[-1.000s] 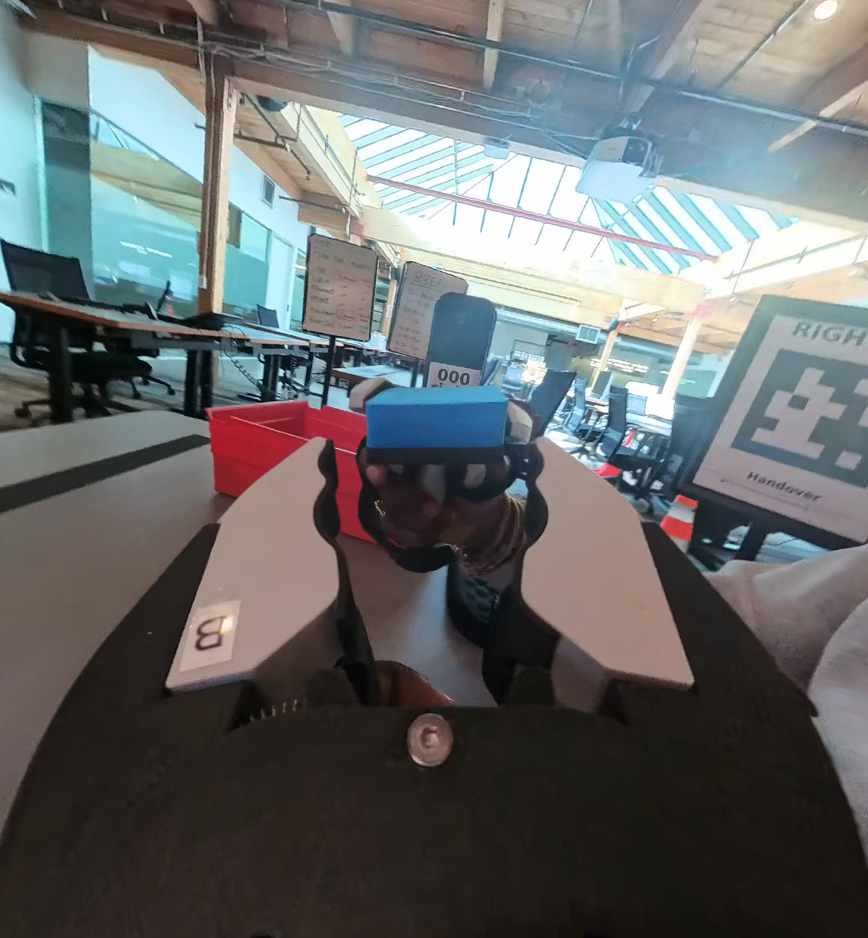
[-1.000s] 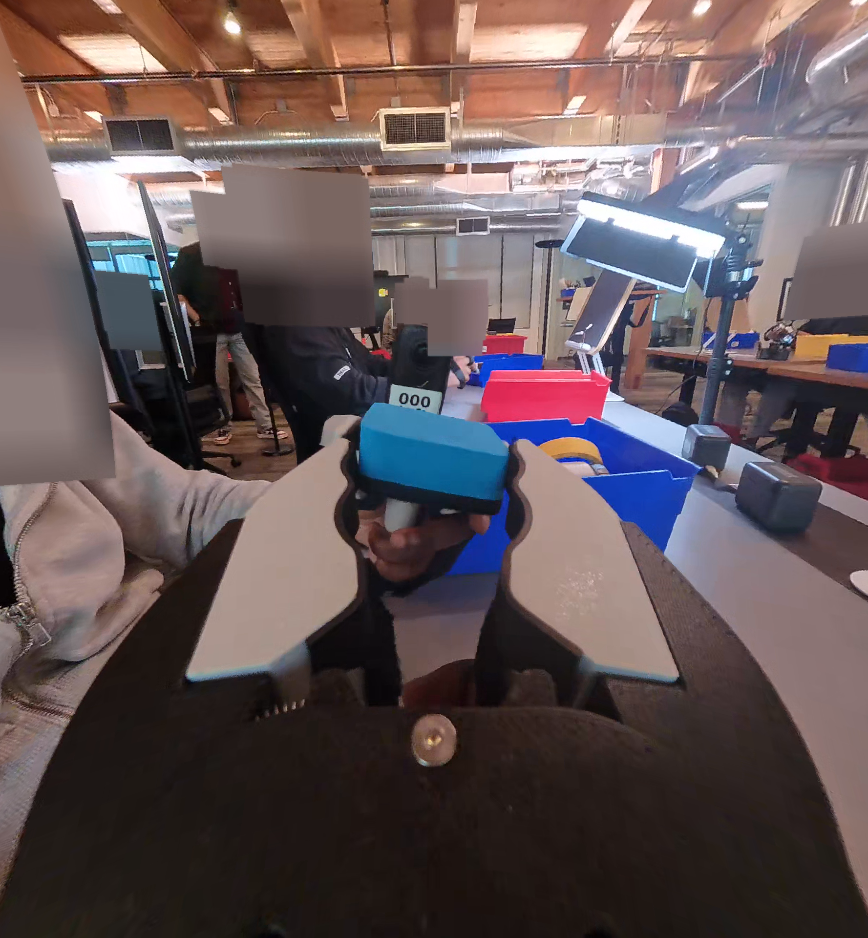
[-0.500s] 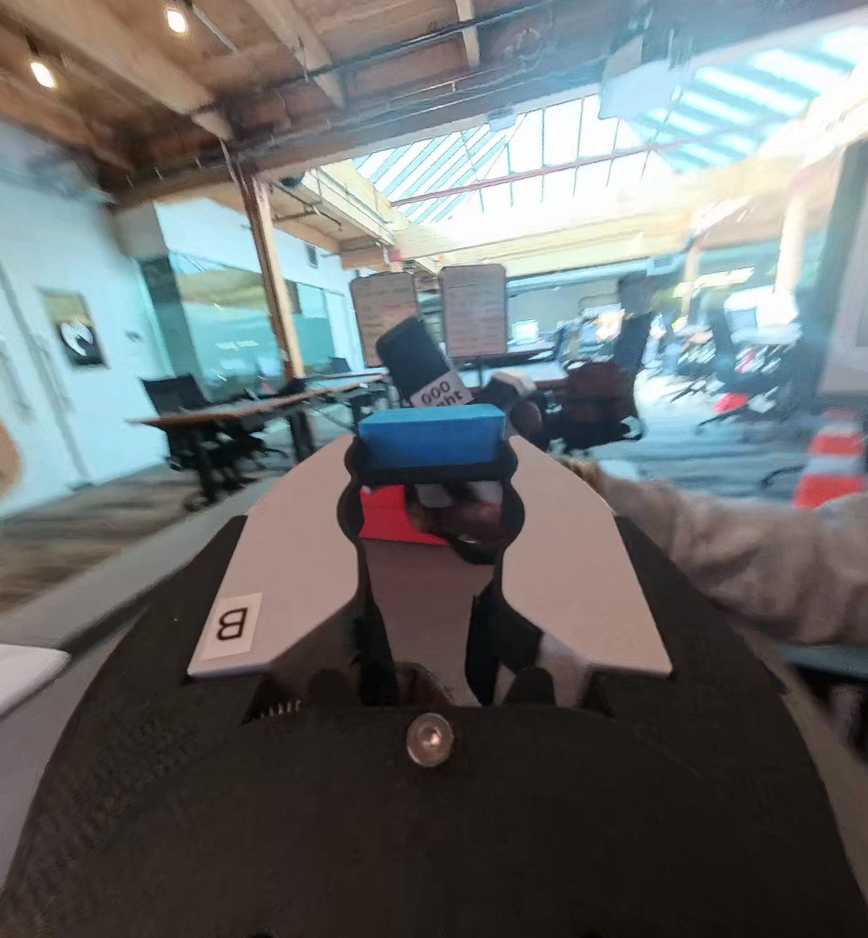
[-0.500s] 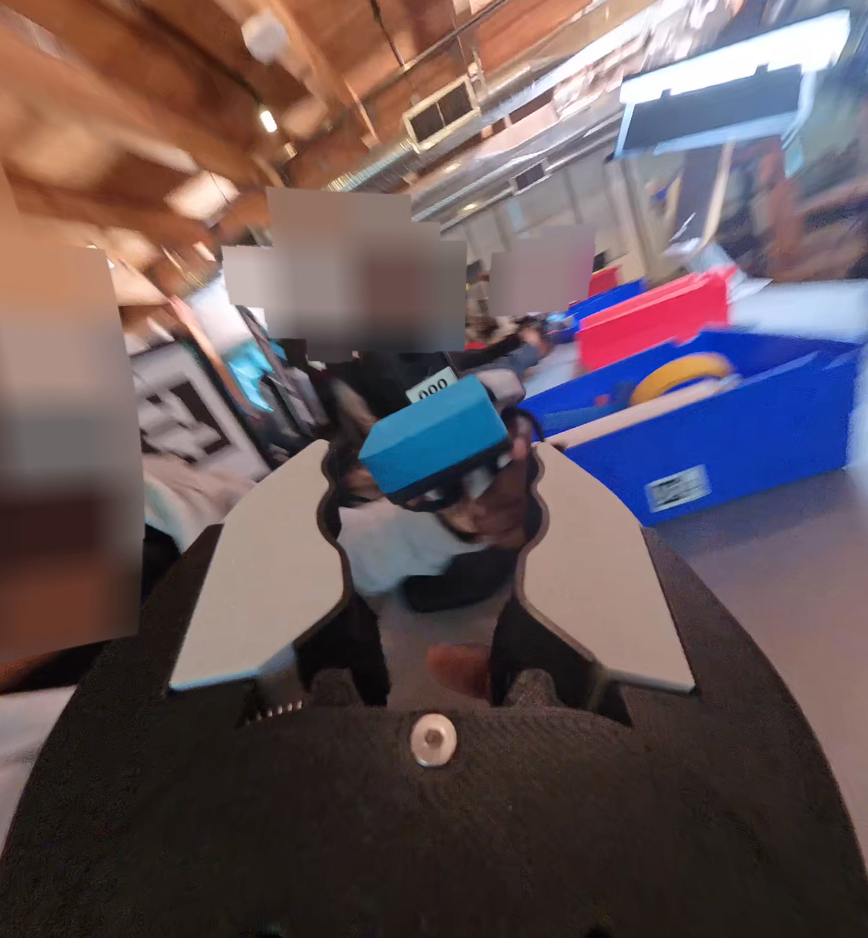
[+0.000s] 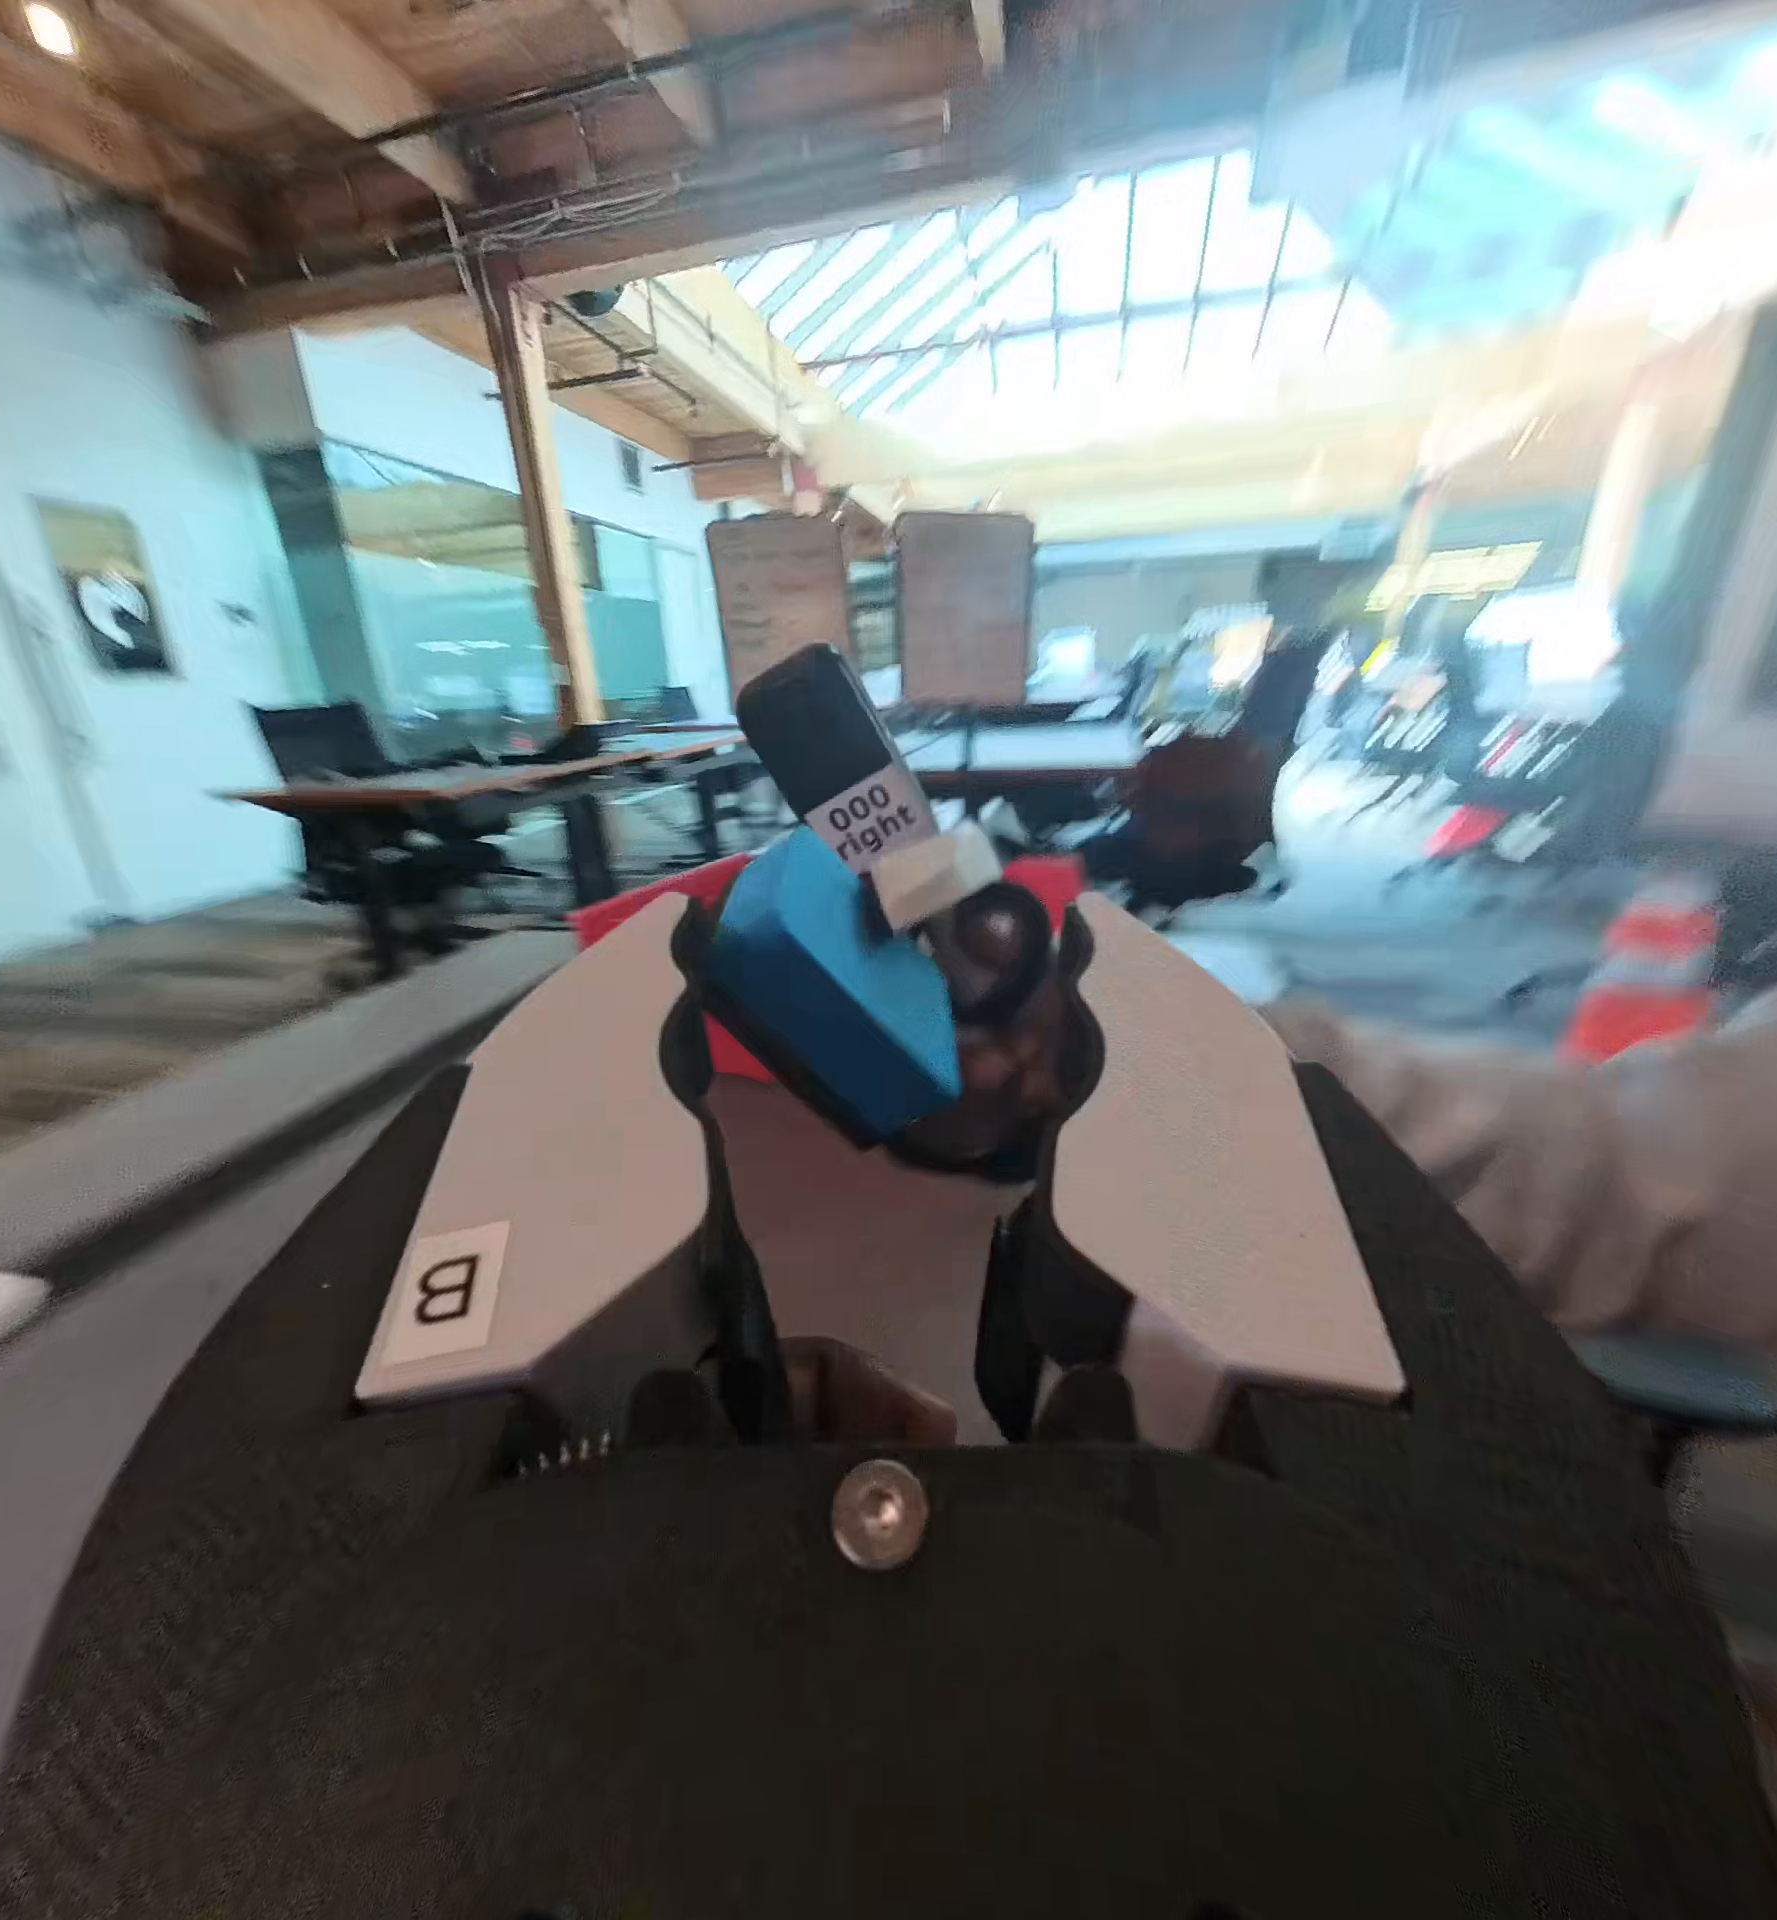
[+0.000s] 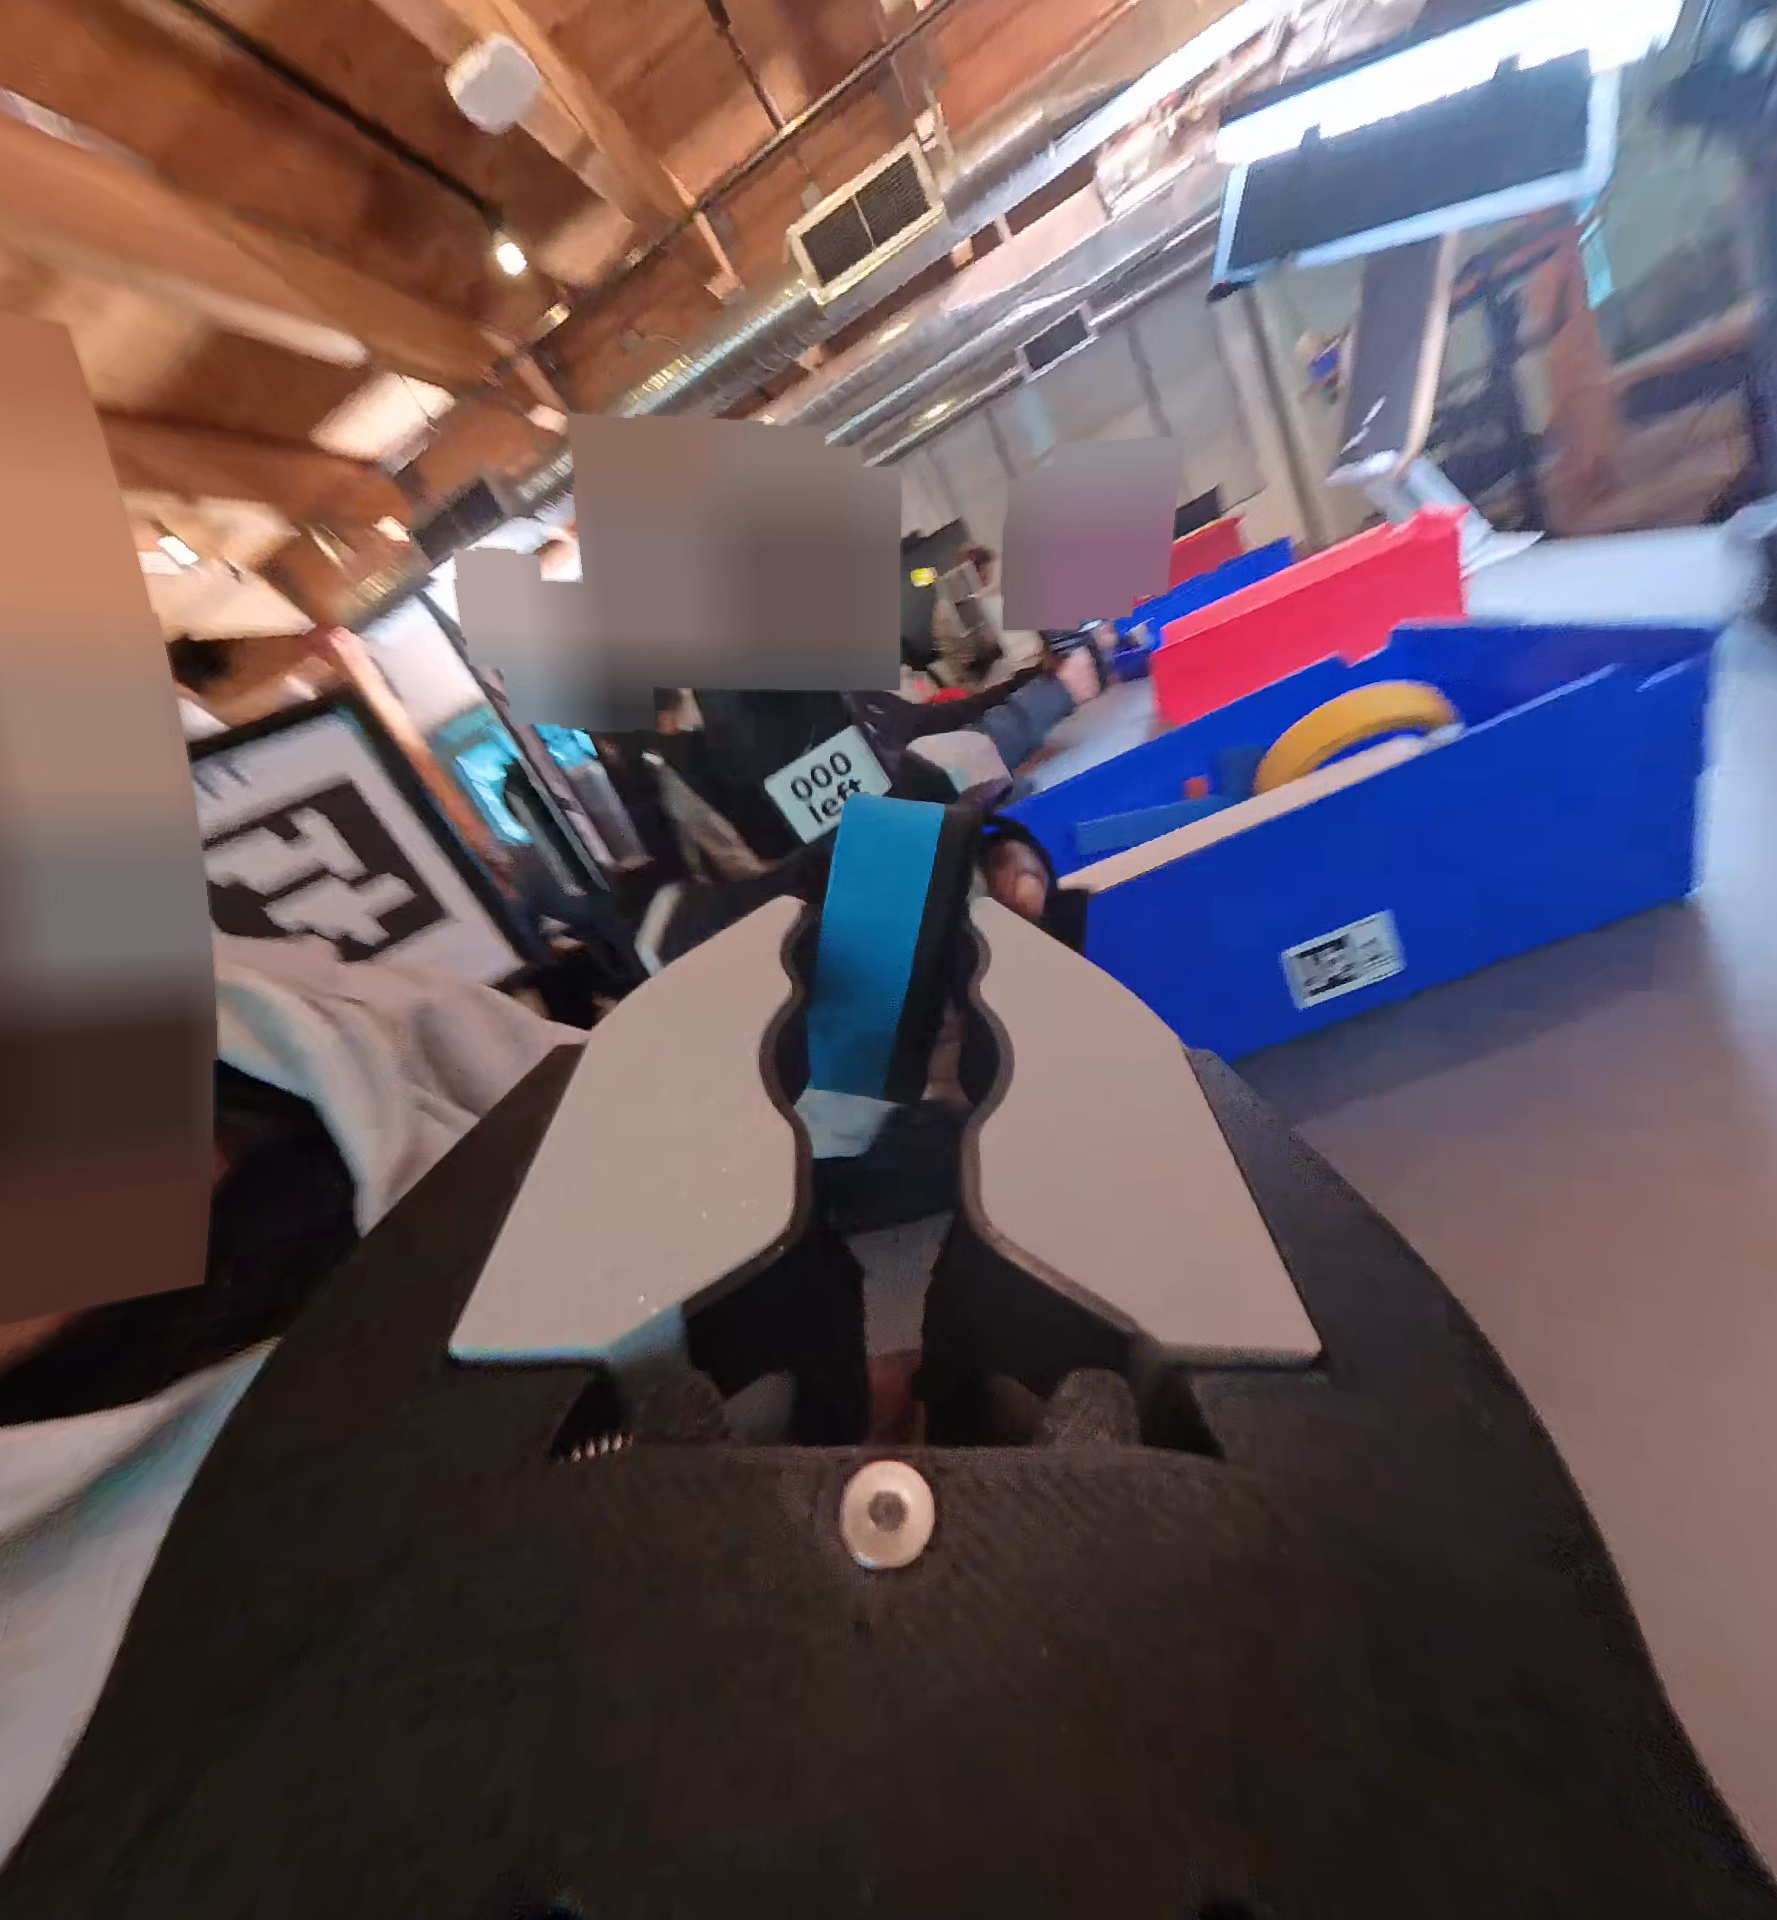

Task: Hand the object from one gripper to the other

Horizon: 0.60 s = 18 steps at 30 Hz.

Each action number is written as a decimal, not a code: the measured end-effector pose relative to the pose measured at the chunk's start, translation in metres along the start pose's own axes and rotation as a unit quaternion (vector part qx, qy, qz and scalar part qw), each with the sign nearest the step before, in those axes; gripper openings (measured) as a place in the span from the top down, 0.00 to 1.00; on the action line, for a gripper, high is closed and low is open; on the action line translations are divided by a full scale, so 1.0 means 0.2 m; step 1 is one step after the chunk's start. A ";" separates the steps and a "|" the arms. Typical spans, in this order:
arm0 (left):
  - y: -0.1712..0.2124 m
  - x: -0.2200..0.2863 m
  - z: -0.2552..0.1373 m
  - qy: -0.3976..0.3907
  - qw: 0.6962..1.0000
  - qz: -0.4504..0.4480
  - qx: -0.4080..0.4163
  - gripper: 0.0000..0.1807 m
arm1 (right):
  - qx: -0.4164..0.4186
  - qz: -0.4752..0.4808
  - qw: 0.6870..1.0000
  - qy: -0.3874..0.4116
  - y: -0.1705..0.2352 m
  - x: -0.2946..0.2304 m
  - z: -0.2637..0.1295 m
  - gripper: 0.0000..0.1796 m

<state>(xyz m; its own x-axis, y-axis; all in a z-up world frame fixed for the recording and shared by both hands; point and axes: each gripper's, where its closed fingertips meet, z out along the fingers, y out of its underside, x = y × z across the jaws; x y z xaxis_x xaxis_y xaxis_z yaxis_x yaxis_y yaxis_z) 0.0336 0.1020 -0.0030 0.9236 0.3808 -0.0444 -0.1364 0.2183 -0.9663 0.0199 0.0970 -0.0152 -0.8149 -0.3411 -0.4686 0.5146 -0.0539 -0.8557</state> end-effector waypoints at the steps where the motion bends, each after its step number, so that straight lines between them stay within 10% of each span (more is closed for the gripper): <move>1: -0.02 -0.01 -0.01 0.013 0.998 -0.062 0.017 0.65 | -0.002 -0.040 0.999 0.016 0.00 0.00 0.00 0.86; 5: -0.07 -0.05 -0.03 0.033 0.981 -0.183 0.053 0.68 | -0.004 -0.155 0.986 0.054 -0.01 0.00 0.02 0.86; 18: -0.01 -0.03 -0.01 0.014 0.992 -0.120 0.029 0.79 | 0.039 -0.193 0.980 0.020 -0.07 -0.09 0.01 0.86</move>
<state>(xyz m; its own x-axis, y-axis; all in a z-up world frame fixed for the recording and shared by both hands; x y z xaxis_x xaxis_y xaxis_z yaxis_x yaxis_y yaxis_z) 0.0286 0.0968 -0.0014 0.9415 0.2869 0.1768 0.0686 0.3505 -0.9340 0.0278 0.1024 0.0045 -0.9617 -0.2448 -0.1236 0.1844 -0.2440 -0.9521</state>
